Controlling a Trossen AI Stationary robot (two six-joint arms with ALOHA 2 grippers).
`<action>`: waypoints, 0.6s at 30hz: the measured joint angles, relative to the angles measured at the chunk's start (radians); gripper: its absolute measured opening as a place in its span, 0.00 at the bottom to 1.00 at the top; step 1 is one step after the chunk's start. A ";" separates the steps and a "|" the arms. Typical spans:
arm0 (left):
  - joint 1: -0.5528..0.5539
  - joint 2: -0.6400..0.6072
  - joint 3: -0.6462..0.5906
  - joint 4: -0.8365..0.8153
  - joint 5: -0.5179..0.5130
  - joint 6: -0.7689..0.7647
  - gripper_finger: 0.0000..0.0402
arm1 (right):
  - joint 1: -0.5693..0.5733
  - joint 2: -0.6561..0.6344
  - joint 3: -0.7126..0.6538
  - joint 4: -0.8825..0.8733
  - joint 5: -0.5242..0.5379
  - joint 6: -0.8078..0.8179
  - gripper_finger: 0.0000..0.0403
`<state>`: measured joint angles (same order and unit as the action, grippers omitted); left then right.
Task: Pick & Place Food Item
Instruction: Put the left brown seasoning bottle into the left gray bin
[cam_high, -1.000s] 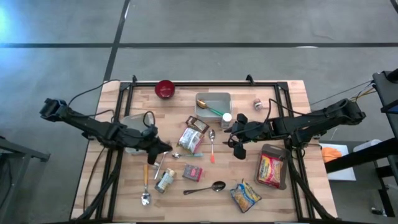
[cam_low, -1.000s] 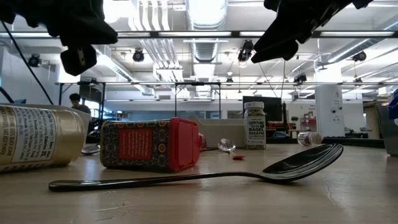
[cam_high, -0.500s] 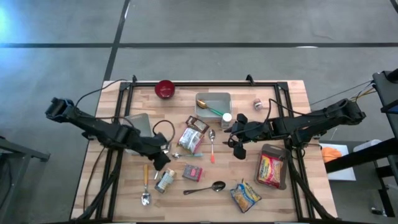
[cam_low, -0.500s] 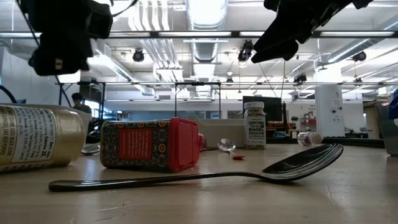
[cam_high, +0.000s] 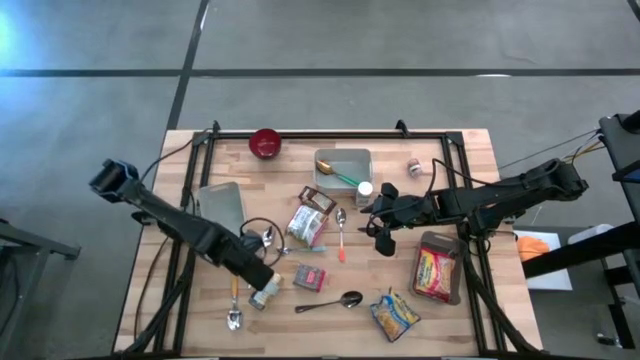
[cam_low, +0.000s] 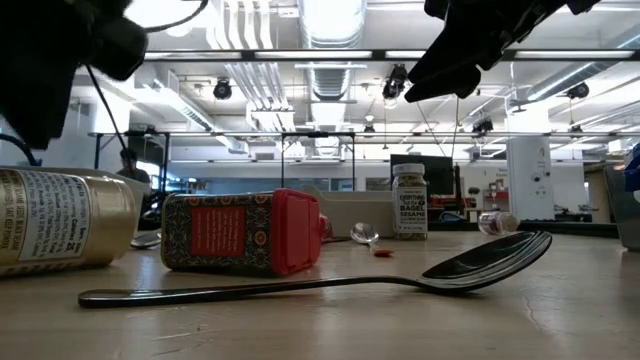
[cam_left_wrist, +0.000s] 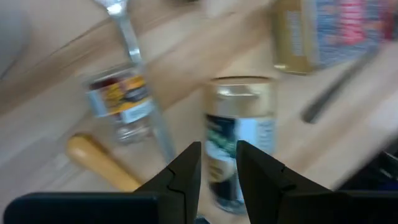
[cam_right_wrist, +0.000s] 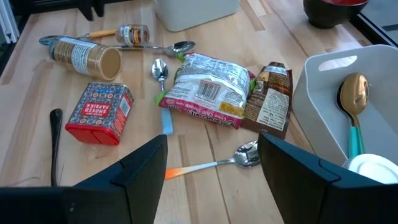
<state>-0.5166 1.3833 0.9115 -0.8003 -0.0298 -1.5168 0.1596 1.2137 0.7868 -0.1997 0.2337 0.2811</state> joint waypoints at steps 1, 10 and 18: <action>-0.004 0.010 0.000 -0.011 -0.001 -0.021 0.26 | 0.000 0.000 0.000 0.000 0.000 0.000 0.62; -0.010 0.064 -0.001 -0.047 0.004 -0.051 0.26 | 0.002 0.000 0.000 -0.003 -0.007 0.000 0.62; -0.037 0.061 -0.001 -0.054 0.012 0.004 0.27 | 0.002 0.000 -0.004 -0.006 -0.055 -0.012 0.62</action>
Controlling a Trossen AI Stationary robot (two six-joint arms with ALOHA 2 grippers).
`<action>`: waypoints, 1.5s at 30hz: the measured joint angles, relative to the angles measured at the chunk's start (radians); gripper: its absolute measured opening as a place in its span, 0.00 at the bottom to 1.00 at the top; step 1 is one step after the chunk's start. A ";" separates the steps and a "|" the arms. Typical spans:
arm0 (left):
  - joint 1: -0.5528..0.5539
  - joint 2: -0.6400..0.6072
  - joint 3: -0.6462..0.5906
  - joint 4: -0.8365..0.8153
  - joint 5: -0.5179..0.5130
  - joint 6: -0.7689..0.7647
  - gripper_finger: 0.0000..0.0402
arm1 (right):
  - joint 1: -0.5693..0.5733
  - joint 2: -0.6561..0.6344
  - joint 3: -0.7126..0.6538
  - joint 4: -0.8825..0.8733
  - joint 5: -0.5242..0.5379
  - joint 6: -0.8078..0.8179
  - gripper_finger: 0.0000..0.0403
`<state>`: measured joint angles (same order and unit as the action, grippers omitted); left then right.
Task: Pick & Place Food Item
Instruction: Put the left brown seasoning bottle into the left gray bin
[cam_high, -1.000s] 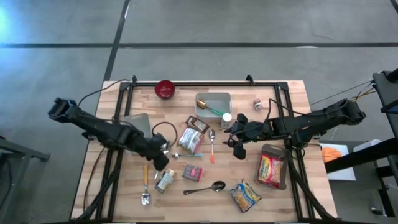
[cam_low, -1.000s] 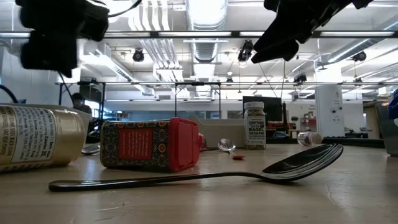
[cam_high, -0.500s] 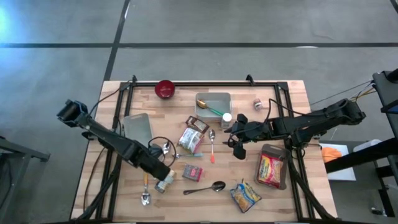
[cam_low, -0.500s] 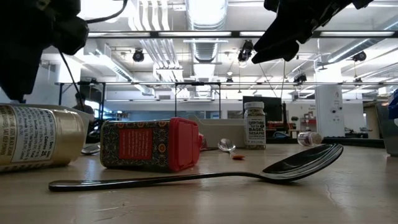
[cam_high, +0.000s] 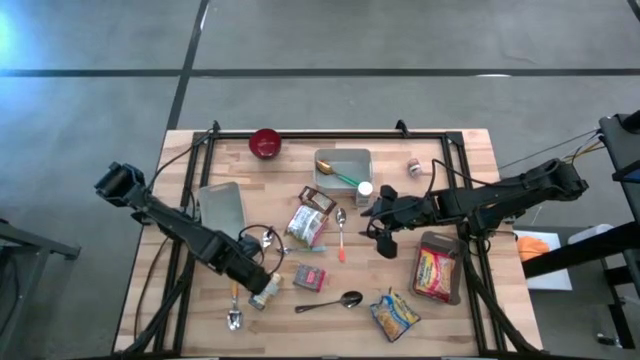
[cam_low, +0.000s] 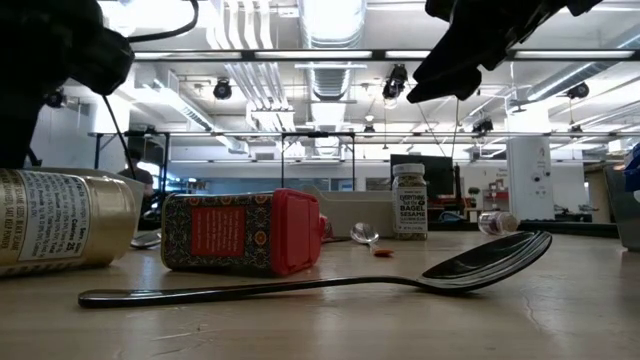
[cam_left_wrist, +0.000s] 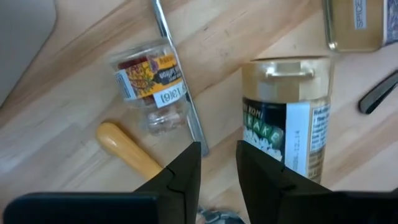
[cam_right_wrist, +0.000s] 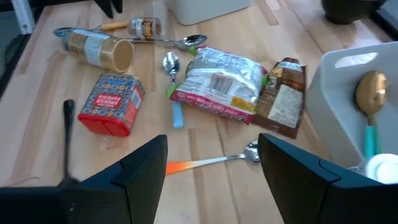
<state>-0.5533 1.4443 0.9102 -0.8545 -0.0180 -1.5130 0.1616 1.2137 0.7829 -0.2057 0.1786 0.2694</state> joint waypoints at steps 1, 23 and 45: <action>-0.002 0.000 0.000 -0.002 -0.001 -0.001 0.27 | 0.000 0.000 0.000 0.000 -0.001 0.000 0.62; -0.018 0.050 -0.073 0.055 -0.008 -0.163 0.70 | 0.000 0.000 -0.002 0.000 -0.004 -0.004 0.62; -0.018 0.165 -0.074 0.072 -0.066 -0.057 0.70 | 0.000 0.000 -0.002 0.001 -0.004 0.000 0.62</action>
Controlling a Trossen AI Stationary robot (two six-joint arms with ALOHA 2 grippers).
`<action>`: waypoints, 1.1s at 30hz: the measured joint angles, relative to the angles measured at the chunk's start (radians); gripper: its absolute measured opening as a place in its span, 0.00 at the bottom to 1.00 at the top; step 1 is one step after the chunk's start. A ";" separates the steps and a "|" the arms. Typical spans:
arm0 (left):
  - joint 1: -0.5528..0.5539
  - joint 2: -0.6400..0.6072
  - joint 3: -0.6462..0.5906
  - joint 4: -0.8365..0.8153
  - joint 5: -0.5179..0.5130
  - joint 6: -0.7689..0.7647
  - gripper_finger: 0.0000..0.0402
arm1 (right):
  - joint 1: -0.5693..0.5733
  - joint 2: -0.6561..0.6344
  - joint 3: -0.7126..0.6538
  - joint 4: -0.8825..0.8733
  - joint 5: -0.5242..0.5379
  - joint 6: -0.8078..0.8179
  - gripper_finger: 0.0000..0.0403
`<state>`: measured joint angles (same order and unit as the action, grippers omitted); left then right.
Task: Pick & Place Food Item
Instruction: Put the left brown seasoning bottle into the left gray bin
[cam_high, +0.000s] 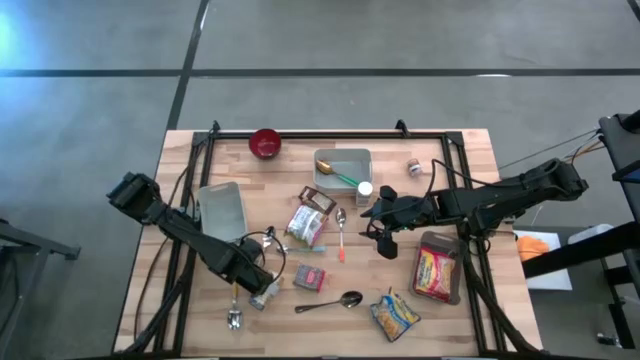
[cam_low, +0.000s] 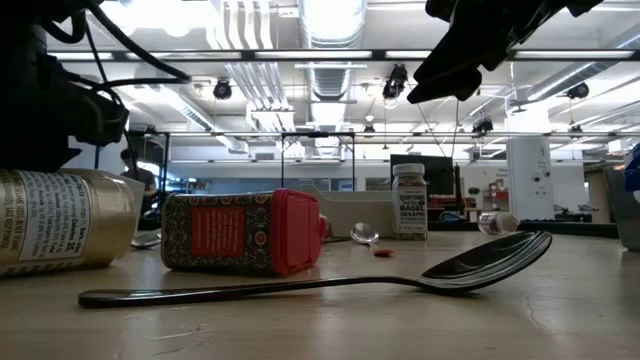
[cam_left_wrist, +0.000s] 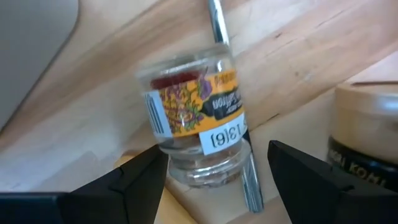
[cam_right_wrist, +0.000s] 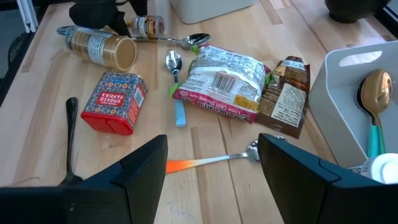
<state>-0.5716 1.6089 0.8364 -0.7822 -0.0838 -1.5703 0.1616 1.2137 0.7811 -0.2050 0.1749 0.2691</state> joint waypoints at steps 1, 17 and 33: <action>0.000 0.000 0.000 0.000 -0.011 0.000 0.70 | 0.000 0.000 0.000 0.000 0.000 0.000 0.62; 0.000 -0.002 -0.038 0.002 -0.052 -0.027 0.63 | 0.000 0.000 0.000 0.000 0.000 0.000 0.62; -0.003 -0.003 -0.039 0.016 -0.066 0.003 0.40 | 0.000 0.000 0.000 0.001 0.000 0.000 0.62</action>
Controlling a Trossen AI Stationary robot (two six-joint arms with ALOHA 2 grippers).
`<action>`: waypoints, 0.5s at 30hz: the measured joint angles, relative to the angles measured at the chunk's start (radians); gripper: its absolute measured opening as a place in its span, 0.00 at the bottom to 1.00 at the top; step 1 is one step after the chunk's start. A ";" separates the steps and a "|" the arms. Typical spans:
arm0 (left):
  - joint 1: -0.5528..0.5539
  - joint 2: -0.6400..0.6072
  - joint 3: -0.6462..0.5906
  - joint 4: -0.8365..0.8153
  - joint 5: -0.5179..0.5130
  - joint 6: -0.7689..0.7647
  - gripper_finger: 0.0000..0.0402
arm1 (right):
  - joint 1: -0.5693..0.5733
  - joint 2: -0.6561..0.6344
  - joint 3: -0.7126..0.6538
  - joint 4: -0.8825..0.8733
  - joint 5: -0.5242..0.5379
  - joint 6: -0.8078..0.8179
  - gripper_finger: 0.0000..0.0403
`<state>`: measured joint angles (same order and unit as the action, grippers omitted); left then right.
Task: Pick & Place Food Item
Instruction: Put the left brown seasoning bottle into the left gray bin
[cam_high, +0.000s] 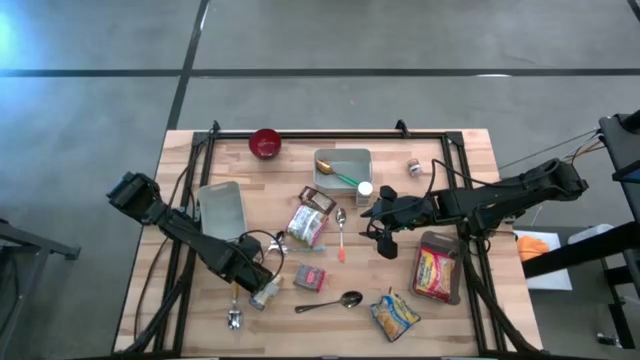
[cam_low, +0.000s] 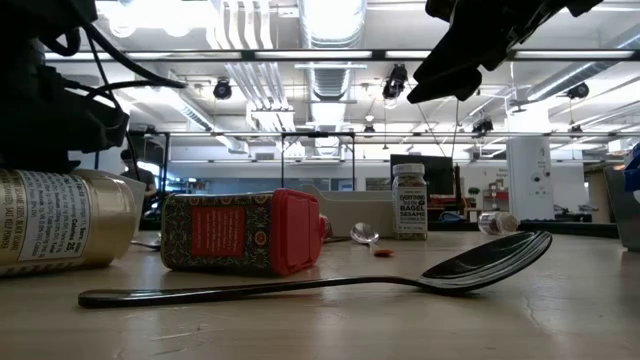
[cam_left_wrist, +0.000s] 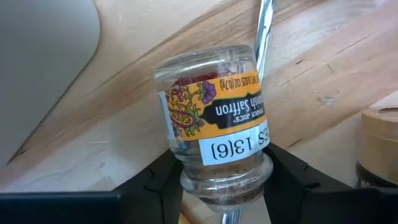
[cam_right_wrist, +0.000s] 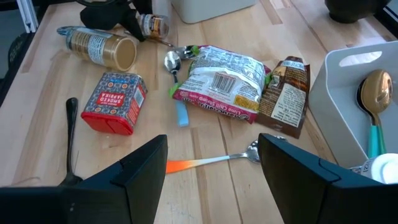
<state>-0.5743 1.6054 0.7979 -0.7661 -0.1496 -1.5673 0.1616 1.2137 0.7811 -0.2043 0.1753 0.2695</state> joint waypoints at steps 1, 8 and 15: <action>0.000 0.000 0.000 0.004 0.005 0.000 0.40 | 0.000 0.000 0.000 0.000 0.000 0.000 0.62; -0.016 -0.039 0.004 0.011 0.049 0.000 0.40 | 0.002 0.000 0.000 0.002 -0.048 -0.097 0.62; -0.017 -0.138 0.014 0.007 0.040 0.018 0.40 | 0.038 0.000 -0.003 0.066 -0.044 -0.321 0.62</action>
<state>-0.5911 1.4674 0.8118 -0.7587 -0.1099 -1.5491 0.1993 1.2137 0.7780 -0.1382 0.1316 -0.0515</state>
